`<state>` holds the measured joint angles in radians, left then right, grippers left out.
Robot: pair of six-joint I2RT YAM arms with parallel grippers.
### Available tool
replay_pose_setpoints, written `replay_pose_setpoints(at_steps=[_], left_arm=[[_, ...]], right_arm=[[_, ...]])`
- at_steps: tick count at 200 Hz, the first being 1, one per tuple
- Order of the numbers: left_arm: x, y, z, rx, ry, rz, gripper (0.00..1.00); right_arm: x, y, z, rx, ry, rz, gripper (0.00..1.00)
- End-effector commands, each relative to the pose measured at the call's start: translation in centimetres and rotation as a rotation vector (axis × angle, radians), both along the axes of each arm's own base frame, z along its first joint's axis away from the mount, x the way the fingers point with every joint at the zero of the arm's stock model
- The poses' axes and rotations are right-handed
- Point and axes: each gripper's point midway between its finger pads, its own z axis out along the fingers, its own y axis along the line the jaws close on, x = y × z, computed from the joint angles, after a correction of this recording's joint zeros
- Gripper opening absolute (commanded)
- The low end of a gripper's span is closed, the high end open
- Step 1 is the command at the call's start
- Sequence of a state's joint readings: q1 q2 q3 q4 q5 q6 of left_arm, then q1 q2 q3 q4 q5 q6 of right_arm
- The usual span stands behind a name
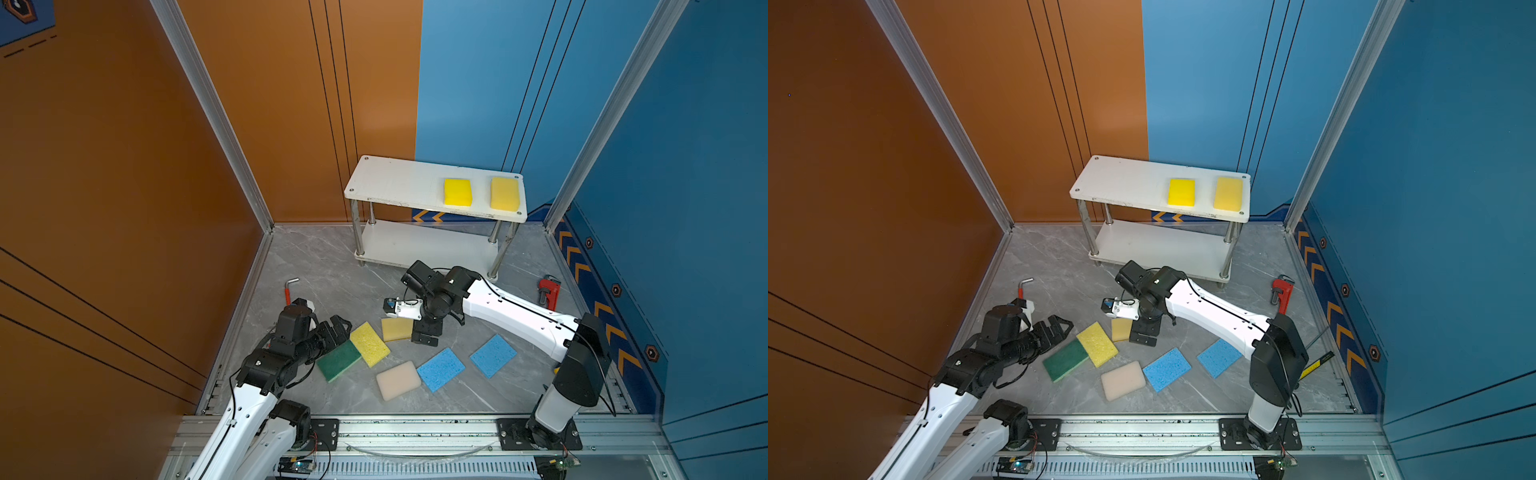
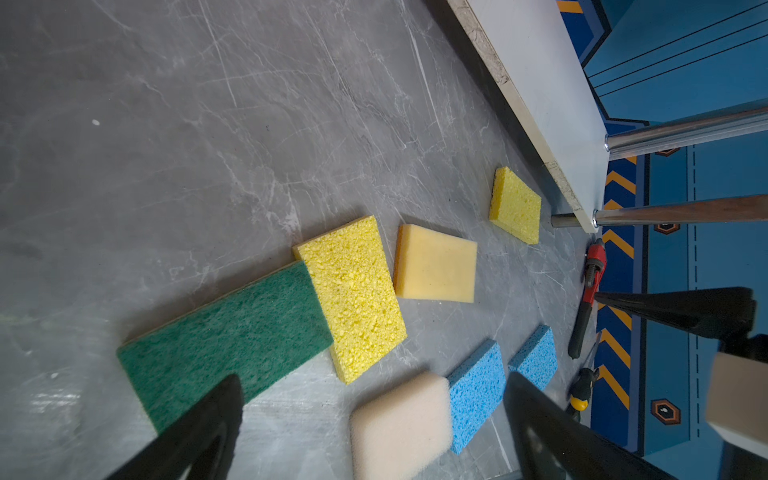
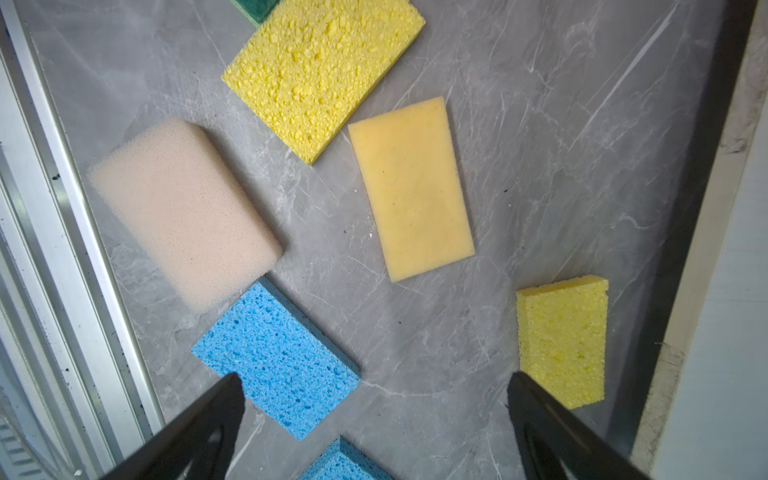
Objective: Arrange cleaning sponges on a shelf
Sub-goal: Pick up the cleaning sponge at the center of the table.
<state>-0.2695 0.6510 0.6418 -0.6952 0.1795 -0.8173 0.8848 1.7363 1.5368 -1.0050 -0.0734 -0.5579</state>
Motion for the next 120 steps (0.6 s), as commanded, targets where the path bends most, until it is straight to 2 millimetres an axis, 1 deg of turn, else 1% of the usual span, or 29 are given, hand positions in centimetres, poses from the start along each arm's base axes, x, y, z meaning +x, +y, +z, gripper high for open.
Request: replay_pose_setpoints(at_steps=[1,66,101,120], left_arm=[[0.2,0.1,0.0,0.016,-0.012,-0.001,0.98],[0.1,0.3,0.0,0.02,-0.004,-0.004,0.98],[-0.1,0.6,0.3,0.037,0.009,-0.018,0.98],[-0.3,0.9,0.4,0.046,0.018,-0.019,0.98]], right_arm=[[0.9,0.9,-1.4,-0.017,-0.02,0.027,1.0],[2.9,3.2,-5.6,-0.04,-0.002,0.044,1.0],[3.9,3.5,-8.1,-0.081,0.006,0.058,1.0],[4.8,3.7,-8.9,-0.09,-0.009,0.05,1.0]])
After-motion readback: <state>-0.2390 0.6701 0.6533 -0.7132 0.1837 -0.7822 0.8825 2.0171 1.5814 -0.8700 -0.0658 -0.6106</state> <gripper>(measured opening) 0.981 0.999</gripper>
